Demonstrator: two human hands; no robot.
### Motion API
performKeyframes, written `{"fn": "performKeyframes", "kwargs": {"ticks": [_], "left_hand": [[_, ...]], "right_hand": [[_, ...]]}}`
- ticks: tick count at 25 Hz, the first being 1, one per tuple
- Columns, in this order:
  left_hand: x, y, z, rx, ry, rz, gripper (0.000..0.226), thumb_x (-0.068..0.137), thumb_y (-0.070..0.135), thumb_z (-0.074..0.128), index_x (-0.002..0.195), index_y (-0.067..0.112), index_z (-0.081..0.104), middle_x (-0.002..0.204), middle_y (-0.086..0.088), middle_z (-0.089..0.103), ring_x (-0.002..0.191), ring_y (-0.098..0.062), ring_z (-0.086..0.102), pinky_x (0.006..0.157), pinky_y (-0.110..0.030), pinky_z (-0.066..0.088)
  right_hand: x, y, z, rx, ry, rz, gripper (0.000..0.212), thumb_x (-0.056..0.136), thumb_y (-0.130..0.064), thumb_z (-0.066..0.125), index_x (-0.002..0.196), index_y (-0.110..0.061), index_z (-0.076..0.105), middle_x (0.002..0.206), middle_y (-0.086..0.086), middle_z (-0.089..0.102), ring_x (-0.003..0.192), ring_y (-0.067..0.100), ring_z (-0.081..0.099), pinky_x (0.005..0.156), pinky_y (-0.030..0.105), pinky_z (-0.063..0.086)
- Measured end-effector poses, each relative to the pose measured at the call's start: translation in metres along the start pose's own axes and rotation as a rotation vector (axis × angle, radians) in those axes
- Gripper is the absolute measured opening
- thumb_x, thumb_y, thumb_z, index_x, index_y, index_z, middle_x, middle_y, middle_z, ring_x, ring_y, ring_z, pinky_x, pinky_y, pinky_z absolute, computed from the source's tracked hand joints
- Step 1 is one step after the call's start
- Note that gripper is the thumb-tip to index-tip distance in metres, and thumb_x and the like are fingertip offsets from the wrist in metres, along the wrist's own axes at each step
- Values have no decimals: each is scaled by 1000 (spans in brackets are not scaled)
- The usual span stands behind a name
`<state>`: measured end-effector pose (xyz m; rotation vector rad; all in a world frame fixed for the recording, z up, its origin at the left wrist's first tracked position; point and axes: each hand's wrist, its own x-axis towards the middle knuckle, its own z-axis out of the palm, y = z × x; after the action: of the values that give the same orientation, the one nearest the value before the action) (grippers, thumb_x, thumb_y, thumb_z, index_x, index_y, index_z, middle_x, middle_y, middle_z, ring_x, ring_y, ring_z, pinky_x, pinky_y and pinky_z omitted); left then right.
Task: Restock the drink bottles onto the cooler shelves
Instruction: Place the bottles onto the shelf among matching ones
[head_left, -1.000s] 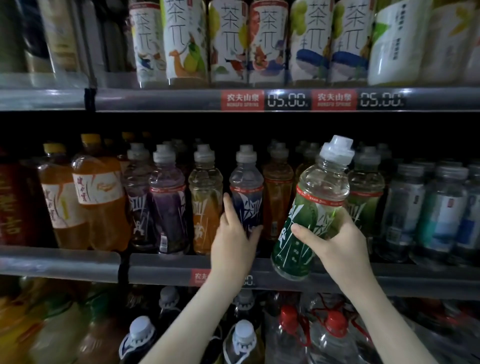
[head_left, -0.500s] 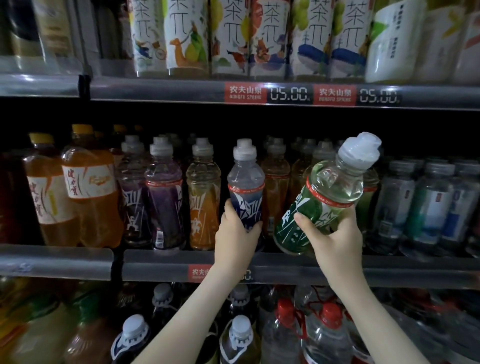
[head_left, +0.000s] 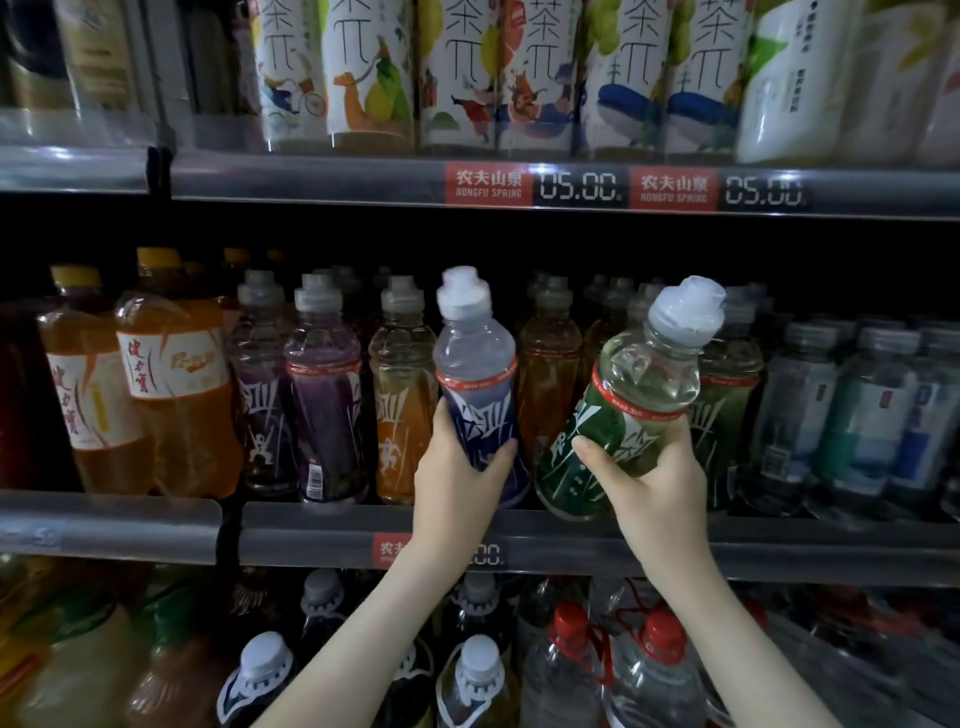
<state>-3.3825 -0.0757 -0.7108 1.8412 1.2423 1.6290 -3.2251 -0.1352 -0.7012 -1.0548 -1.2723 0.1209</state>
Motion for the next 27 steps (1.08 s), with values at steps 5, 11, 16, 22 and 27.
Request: {"fn": "performKeyframes", "kwargs": {"ticks": [5, 11, 16, 22, 27], "left_hand": [[-9, 3, -36, -258, 134, 92, 61, 78, 13, 75, 129, 18, 42, 118, 7, 62, 106, -6, 62, 87, -20, 52], [-10, 0, -63, -268, 142, 103, 57, 74, 20, 75, 123, 15, 46, 111, 4, 65, 97, -2, 64, 82, -18, 52], [-6, -5, -51, -132, 71, 78, 62, 77, 20, 77, 130, 17, 45, 112, 10, 65, 98, -1, 64, 80, -17, 51], [11, -7, -10, 173, -15, -41, 69, 84, 33, 68, 140, 15, 33, 125, -3, 59, 110, -24, 58, 80, -29, 46], [9, -4, 15, 292, 59, -137, 70, 88, 29, 64, 142, 5, 27, 128, -17, 53, 108, -36, 57, 72, -31, 39]], "right_hand": [[5, -2, 20, 63, 31, -16, 60, 74, -34, 76, 122, -41, 41, 120, -14, 59, 110, -5, 54, 93, 8, 40], [8, 4, 44, 112, -80, 61, 56, 78, -25, 77, 126, -23, 49, 112, -15, 63, 99, -9, 59, 83, 9, 47], [-1, 4, 43, 35, -13, -10, 59, 76, -29, 77, 127, -17, 50, 117, -11, 62, 108, -6, 56, 89, 6, 41], [4, -3, -19, 40, 158, -50, 46, 71, -39, 83, 108, -27, 57, 95, -20, 67, 93, -1, 63, 79, 9, 46], [15, 4, -75, 59, 227, 3, 42, 67, -33, 76, 104, -20, 60, 92, -16, 69, 88, 1, 65, 74, 9, 47]]}}
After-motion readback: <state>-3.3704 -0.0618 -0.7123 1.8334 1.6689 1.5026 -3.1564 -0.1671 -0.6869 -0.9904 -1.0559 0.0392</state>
